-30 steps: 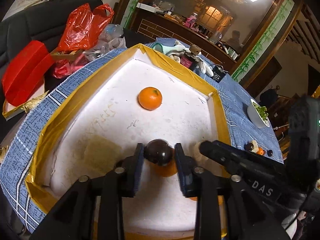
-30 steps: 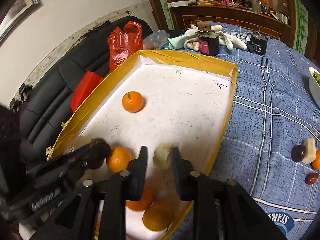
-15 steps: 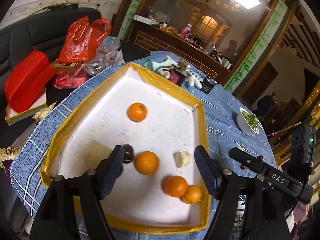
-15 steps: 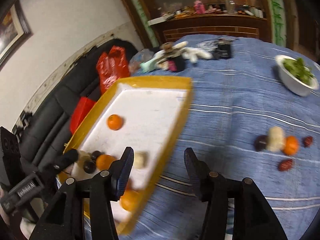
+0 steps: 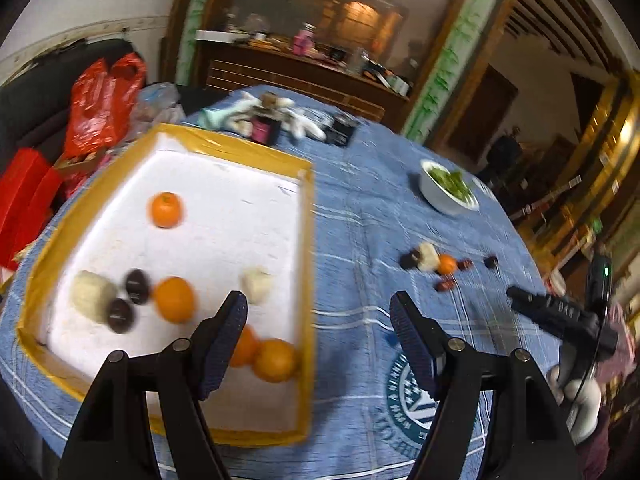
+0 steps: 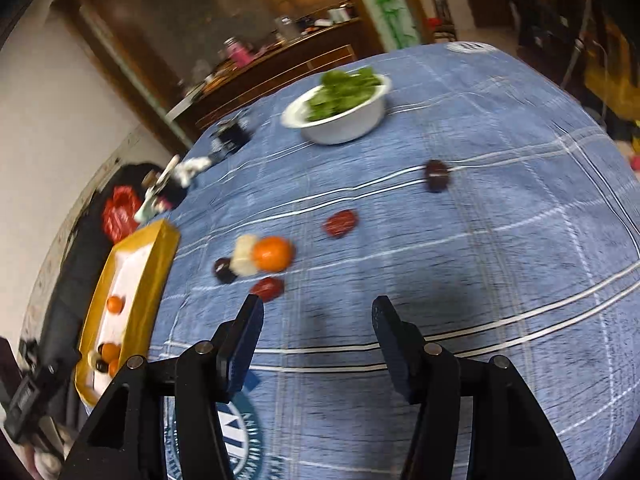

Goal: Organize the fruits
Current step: 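Grasp a dark plum with the left tool while the right tool grasps a red date, then carry the plum and date over the white tray and open both tools, then grasp a white chunk with the left tool while the right tool grasps a tangerine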

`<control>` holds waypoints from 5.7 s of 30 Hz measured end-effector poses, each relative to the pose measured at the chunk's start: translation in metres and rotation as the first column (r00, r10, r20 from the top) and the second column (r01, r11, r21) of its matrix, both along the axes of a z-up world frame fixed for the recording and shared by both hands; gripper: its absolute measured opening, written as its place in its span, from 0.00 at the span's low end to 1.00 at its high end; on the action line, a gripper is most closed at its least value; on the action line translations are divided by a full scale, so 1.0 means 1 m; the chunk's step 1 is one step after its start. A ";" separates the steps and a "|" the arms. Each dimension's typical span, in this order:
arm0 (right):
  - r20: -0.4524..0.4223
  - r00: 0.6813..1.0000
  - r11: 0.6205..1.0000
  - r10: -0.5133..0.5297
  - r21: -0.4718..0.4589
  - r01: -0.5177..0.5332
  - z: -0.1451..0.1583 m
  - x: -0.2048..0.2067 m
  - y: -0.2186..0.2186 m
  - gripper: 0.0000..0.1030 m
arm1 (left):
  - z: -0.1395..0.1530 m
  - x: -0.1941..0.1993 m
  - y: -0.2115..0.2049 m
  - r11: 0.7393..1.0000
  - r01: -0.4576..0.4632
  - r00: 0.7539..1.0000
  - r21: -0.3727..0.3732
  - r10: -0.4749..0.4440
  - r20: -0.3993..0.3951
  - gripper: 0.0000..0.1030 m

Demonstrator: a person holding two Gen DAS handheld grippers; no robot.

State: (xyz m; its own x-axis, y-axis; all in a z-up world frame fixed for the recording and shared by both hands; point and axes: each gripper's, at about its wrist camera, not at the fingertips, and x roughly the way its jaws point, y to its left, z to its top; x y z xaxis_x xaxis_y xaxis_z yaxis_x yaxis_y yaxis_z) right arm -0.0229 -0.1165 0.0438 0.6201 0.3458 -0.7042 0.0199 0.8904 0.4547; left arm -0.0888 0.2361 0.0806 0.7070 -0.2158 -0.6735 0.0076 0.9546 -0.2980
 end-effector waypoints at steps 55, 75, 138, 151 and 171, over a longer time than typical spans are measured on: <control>-0.032 0.979 0.979 0.200 -0.020 -0.201 -0.039 0.052 0.055 0.33 | -0.074 0.139 -0.168 0.852 0.419 0.908 0.313 -0.396 -0.138 0.37; 0.103 0.954 0.956 0.280 0.054 -0.287 -0.015 0.035 0.078 0.33 | -0.014 0.060 0.017 0.994 -0.055 0.998 0.100 0.056 -0.007 0.22; 0.048 0.965 0.935 0.259 -0.262 -0.238 -0.019 0.073 0.077 0.60 | -0.018 0.058 -0.039 0.996 0.070 0.993 -0.056 -0.075 -0.093 0.68; 0.030 0.946 0.927 0.322 -0.213 -0.309 -0.033 0.086 0.073 0.34 | -0.031 0.106 -0.077 0.991 0.115 0.980 -0.071 -0.125 -0.152 0.68; 0.070 0.980 0.981 0.187 -0.060 -0.183 -0.014 0.087 0.021 0.34 | -0.072 0.164 -0.198 0.902 0.268 0.959 0.340 -0.216 -0.183 0.27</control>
State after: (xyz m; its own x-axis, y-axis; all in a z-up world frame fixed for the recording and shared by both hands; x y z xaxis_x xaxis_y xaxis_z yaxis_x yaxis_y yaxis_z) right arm 0.0640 -0.0958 0.0299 0.6006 0.4223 -0.6790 -0.1792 0.8986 0.4004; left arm 0.0756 0.0385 0.0088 0.5583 -0.0947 -0.8242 0.2353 0.9708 0.0478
